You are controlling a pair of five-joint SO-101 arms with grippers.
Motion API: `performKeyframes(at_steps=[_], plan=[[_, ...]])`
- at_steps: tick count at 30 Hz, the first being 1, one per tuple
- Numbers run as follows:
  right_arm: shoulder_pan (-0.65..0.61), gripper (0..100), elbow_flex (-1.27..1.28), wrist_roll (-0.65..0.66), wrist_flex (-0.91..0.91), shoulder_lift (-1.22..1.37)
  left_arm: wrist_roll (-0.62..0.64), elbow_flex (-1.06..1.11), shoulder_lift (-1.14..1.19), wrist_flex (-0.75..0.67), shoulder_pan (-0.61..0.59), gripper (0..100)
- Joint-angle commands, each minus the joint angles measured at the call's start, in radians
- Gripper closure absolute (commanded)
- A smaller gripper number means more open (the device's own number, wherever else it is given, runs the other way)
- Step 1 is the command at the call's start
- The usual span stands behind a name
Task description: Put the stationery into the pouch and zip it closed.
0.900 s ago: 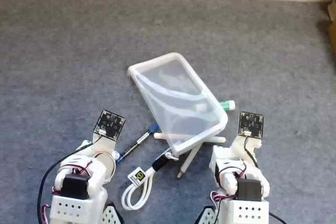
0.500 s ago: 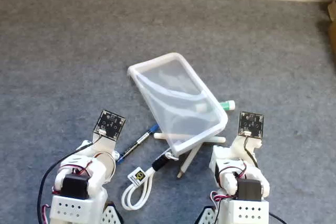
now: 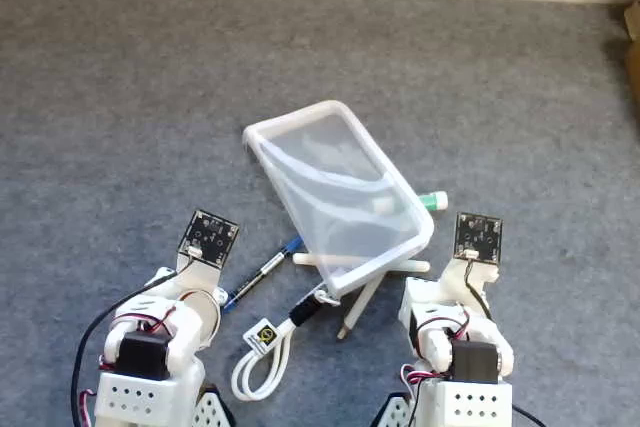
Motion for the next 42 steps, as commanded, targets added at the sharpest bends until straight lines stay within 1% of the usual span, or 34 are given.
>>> performKeyframes(at_steps=[1, 23, 29, 33, 38, 42], plan=[[0.018, 99.3, 0.13, 0.003, 0.005, -0.01, 0.006, 0.022, -0.008, 0.005, 0.019, 99], [0.018, 99.3, 0.13, 0.003, 0.005, -0.01, 0.006, 0.022, -0.008, 0.005, 0.019, 99], [-0.059, 99.3, 0.13, 0.003, 0.005, -0.01, 0.006, 0.022, -0.008, 0.005, 0.018, 99], [-0.064, 99.3, 0.13, 0.003, 0.005, -0.01, 0.006, 0.022, -0.008, 0.005, 0.018, 99], [-0.099, 99.3, 0.133, 0.003, 0.013, -0.01, 0.006, 0.022, -0.008, 0.005, 0.018, 99], [-0.097, 99.3, 0.124, 0.003, 0.012, -0.01, 0.006, 0.022, -0.008, 0.005, 0.018, 99]])
